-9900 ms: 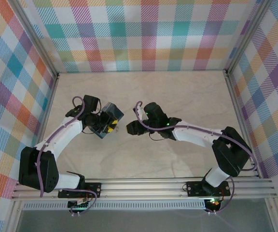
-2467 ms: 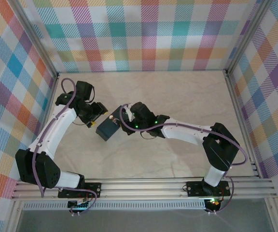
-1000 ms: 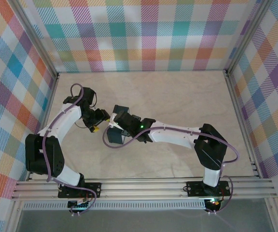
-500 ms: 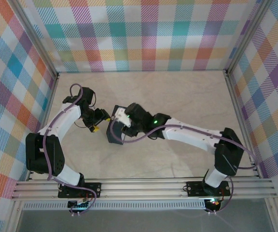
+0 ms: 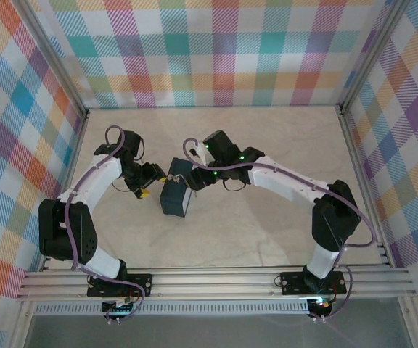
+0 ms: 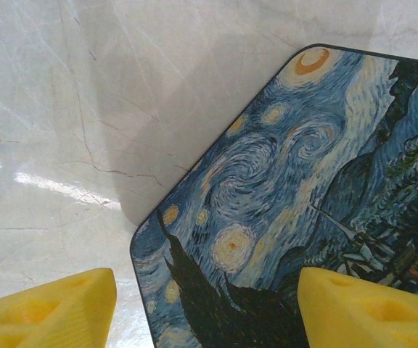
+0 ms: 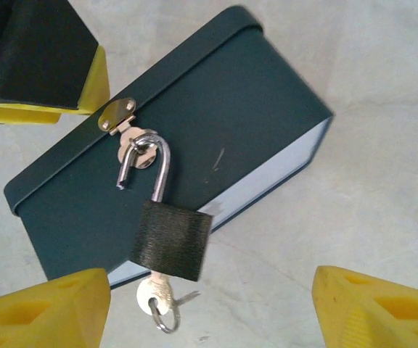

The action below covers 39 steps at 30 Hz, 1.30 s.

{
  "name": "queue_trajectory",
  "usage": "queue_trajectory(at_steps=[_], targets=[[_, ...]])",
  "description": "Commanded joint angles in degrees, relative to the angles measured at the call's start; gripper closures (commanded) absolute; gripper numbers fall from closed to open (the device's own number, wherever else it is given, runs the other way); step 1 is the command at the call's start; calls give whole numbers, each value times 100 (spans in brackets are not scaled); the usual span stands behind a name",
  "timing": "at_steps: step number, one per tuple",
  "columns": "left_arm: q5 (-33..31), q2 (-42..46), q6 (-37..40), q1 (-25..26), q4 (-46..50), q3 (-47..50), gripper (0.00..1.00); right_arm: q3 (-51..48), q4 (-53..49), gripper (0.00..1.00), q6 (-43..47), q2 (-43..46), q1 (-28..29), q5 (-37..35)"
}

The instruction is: Unlock a padlock with a key

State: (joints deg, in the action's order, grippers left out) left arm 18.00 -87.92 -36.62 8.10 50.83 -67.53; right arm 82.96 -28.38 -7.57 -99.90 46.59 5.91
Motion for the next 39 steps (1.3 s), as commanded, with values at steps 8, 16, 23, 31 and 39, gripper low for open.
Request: queue_trajectory(at_steps=[8, 16, 23, 31, 39], targets=[[90, 38, -65, -89, 68, -41, 33, 318, -168, 29, -364, -281, 80, 305], [63, 68, -76, -97, 69, 2, 33, 464, -168, 29, -342, -471, 187, 277], [80, 51, -79, -93, 39, 27, 33, 688, -368, 36, -288, -657, 254, 44], [111, 135, -101, -93, 15, 94, 33, 989, -696, 46, -264, -916, 294, -120], [151, 186, -147, -98, -3, 108, 33, 1126, -712, 68, -497, -1006, 306, -208]])
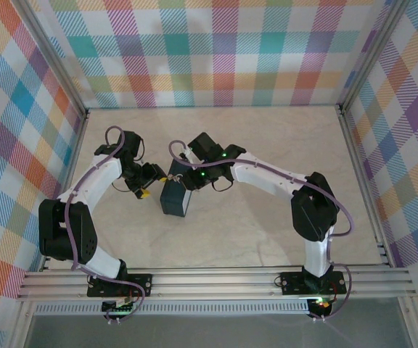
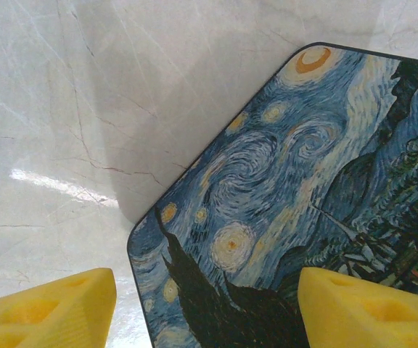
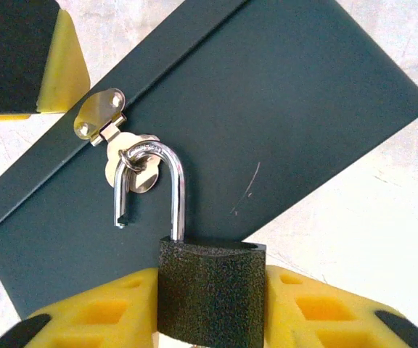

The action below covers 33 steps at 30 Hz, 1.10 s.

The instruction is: Unlock a padlock with a key

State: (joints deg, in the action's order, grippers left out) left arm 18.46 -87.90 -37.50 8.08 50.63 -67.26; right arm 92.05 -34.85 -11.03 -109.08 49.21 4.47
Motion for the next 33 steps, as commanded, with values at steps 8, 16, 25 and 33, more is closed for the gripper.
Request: queue_trajectory(at_steps=[8, 16, 25, 33], targets=[[302, 496, -487, -86, -265, 520, 33, 243, 300, 78, -1007, -50, 55, -380], [402, 653, -487, -7, -308, 635, 33, 372, 595, 79, -1764, -322, 63, -521], [383, 723, -464, 28, -299, 710, 33, 449, 781, 79, -2448, -436, 67, -898], [328, 781, -373, -48, -179, 612, 33, 420, 1088, 77, -2746, -402, -42, -1130]])
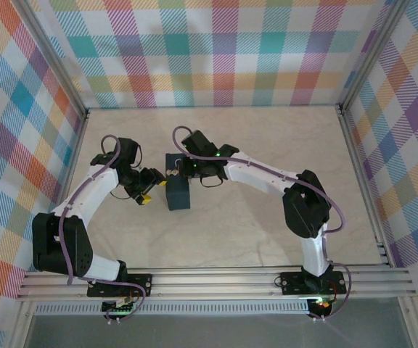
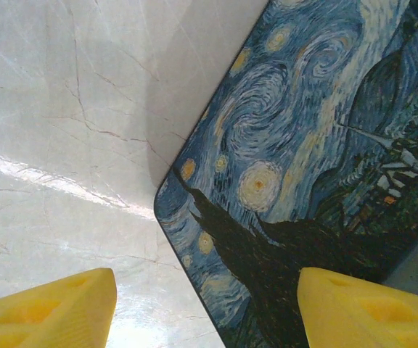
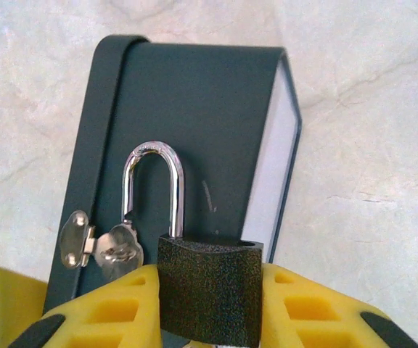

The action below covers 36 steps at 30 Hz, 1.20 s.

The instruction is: Unlock a padlock with a key

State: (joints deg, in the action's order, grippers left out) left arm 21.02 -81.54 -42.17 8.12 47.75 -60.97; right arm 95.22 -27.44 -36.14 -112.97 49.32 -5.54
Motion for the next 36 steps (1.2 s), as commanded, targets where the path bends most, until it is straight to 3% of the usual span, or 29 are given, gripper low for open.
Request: queue_trajectory(at_steps=[1, 8, 15, 22, 24, 32, 36], targets=[[56, 142, 120, -74, 135, -51, 33, 94, 397, 77, -229, 44, -78, -131], [107, 216, 335, -361, 288, -257, 32, -489, 405, 72, 238, 730, -483, -62], [97, 407, 444, -658, 323, -92, 31, -2765, 712, 71, 631, 1708, -1508, -132], [-1, 570, 487, -661, 357, 114, 31, -4477, 1240, 69, 766, 1832, -2289, 119], [-22, 630, 507, -662, 454, 81, 31, -4614, 1293, 65, 813, 1792, -2332, 192], [-222, 815, 548, -656, 738, -73, 31, -3956, 461, 28, 1269, 2344, -2236, 213], [-308, 756, 570, -658, 762, -34, 31, -3147, -124, 25, 1355, 2507, -1605, 76]])
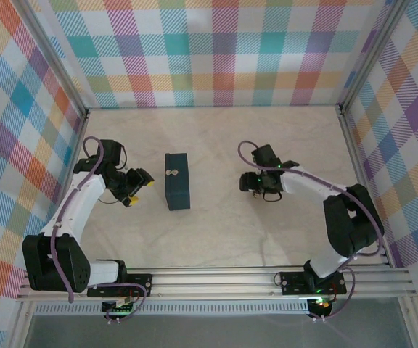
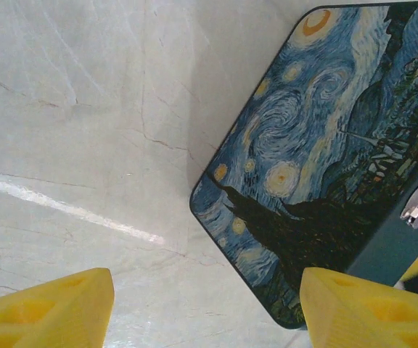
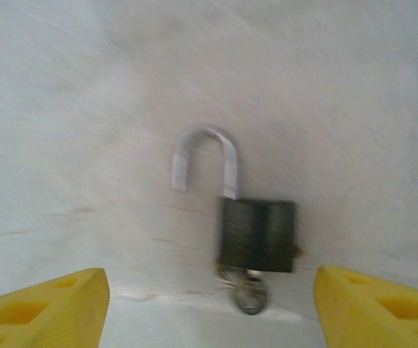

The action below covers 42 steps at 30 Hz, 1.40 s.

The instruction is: Unlock a padlock with a key

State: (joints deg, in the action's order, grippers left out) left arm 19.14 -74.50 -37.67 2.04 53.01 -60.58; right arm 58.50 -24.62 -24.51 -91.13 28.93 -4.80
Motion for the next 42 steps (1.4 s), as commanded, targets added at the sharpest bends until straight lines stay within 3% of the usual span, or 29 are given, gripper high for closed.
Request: queue_trajectory(at_steps=[1, 4, 5, 6, 7, 12, 38, 42], targets=[[-134, 22, 115, -54, 223, -51, 31, 659, -395, 25, 111, 333, 691, -13], [-169, -70, 89, -55, 172, -33, 31, 1055, -175, 19, -207, 221, 1470, -22], [-178, -99, 85, -54, 166, -33, 31, 1199, -71, 15, -283, 107, 1695, 24], [-204, -143, 82, -49, 152, -41, 31, 1423, -46, 3, -383, -82, 1932, 68], [-213, -189, 76, -49, 140, -40, 31, 1717, -149, 0, -467, -317, 2137, 31], [-284, -310, 113, -50, 130, -4, 31, 2788, -522, 0, -484, -1240, 2794, -694], [-275, -207, 220, -347, 47, 109, 31, 4330, -947, 0, -1018, -2760, 2867, -923], [-329, -69, 313, -414, 209, 28, 31, 4271, -959, 8, -1077, -2792, 2829, -939]])
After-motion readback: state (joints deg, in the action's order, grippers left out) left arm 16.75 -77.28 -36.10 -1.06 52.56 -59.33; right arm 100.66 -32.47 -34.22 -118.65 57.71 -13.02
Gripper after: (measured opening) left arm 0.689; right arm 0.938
